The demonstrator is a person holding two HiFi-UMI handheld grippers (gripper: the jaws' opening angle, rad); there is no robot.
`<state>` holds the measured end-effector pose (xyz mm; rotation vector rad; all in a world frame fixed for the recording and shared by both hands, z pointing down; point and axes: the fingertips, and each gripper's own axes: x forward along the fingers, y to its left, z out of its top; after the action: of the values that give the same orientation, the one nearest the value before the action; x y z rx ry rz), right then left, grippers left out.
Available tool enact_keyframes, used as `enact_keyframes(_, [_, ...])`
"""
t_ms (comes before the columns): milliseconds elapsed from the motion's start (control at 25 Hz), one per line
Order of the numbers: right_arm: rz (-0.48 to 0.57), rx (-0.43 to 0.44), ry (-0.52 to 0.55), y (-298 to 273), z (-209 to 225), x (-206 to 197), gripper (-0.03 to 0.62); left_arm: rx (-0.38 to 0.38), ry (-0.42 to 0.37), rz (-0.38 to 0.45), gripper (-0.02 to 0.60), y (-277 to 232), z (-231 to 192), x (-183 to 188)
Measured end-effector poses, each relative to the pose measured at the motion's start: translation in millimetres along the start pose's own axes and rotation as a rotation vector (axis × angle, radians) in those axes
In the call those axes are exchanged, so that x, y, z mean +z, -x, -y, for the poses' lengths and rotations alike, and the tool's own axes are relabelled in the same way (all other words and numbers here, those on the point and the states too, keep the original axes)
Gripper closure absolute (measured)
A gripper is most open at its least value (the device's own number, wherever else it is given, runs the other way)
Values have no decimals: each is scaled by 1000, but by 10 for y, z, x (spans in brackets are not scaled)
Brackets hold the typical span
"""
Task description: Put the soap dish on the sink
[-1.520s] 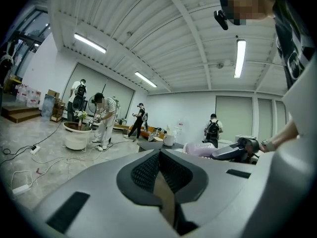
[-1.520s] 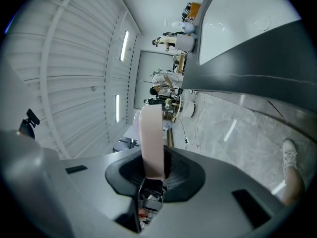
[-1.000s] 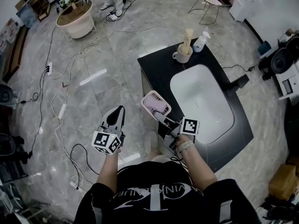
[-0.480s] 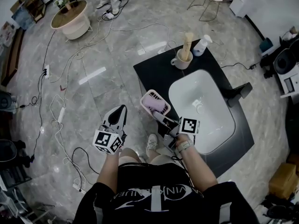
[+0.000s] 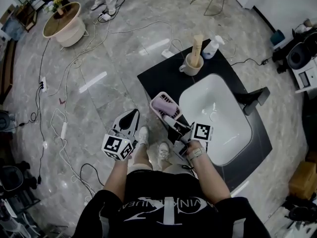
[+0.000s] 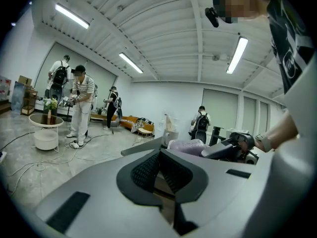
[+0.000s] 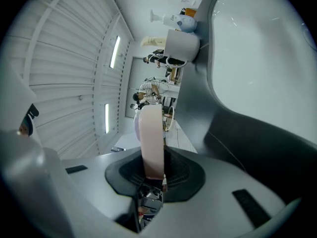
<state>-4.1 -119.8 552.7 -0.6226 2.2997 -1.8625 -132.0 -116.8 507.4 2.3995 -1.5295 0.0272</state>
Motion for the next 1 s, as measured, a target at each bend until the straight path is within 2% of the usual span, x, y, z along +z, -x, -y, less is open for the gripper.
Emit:
enact_keyframes(40, [9, 3, 1, -26, 12, 34, 516, -14, -3, -11, 565, -51, -21, -5])
enact_keyframes(200, [42, -146, -149, -37, 245, 41, 516, -61, -16, -39, 565, -225, -111, 19])
enact_keyframes(760, [107, -170, -201, -381, 408, 412, 516, -169, -17, -102, 565, -691, -239, -74])
enact_keyframes(1000, [126, -149, -239, -562, 413, 537, 516, -196, -16, -117, 565, -850, -262, -76])
